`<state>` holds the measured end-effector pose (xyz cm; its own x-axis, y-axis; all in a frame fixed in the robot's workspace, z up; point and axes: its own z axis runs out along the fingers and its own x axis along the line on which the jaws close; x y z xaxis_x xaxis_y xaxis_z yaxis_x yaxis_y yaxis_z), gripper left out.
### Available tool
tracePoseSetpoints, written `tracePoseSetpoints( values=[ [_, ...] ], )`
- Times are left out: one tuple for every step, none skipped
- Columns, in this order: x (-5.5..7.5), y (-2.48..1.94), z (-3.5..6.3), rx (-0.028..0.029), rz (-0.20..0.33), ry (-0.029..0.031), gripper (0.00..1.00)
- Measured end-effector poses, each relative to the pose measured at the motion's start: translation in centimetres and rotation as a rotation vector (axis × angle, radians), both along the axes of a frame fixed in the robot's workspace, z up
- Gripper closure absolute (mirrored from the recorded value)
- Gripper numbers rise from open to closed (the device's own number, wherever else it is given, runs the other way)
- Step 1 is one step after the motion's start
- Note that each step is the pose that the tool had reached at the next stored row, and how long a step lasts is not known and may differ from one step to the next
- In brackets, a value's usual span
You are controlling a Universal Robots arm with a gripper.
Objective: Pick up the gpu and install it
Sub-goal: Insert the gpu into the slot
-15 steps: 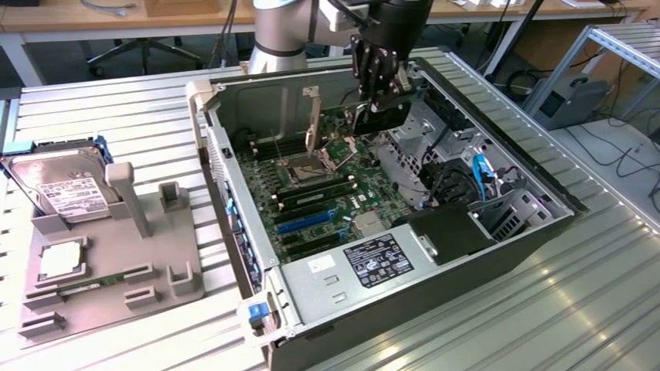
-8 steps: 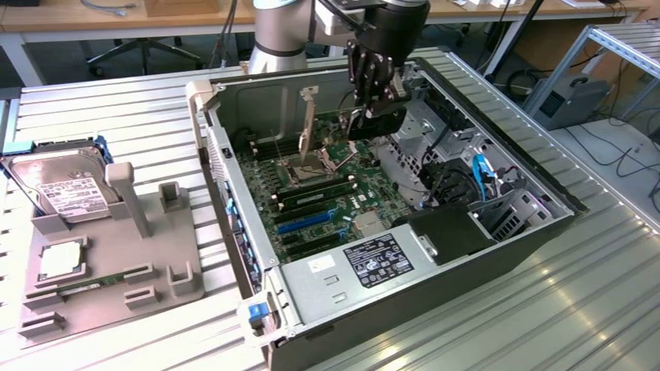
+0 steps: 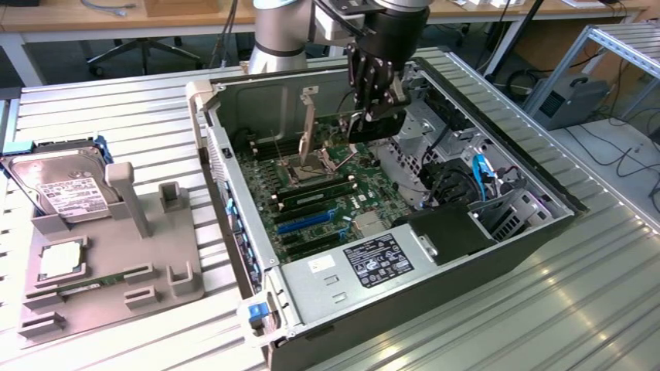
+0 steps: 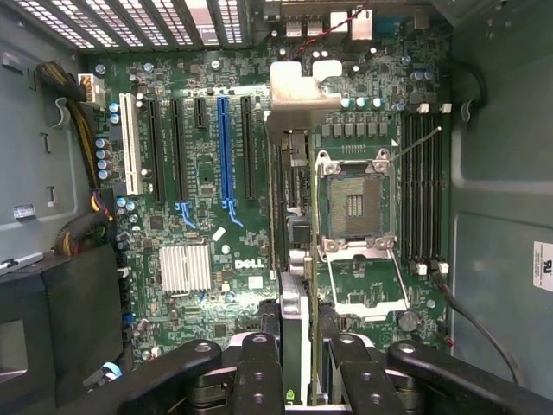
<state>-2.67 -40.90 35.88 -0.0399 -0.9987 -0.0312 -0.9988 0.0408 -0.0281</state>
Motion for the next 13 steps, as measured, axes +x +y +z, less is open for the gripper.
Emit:
tracePoseSetpoints(
  values=[
    [0.00,-0.02,-0.04,0.0000,0.000,0.0000,0.73],
    [0.00,-0.03,-0.05,0.0001,0.000,0.0000,0.73],
    [0.00,-0.03,-0.06,0.0000,0.000,0.0000,0.73],
    [0.00,-0.03,-0.07,0.0000,0.000,0.0000,0.73],
    [0.00,-0.04,-0.08,0.0000,0.000,0.0000,0.73],
    [0.00,-0.04,-0.08,0.0000,0.000,0.0000,0.73],
    [-0.01,-0.20,-0.55,0.0000,0.000,0.0000,0.73],
    [-0.04,-0.26,-0.77,0.0000,0.000,0.0000,0.73],
    [-0.05,-0.26,-0.77,0.0000,0.000,0.0000,0.73],
    [-0.07,-0.26,-0.78,0.0000,0.000,0.0000,0.73],
    [-0.08,-0.26,-0.79,0.0000,0.000,0.0000,0.73],
    [-0.11,-0.26,-0.80,0.0000,0.000,0.0000,0.73],
    [-0.13,-0.26,-0.80,0.0000,0.000,0.0000,0.73]
  ],
)
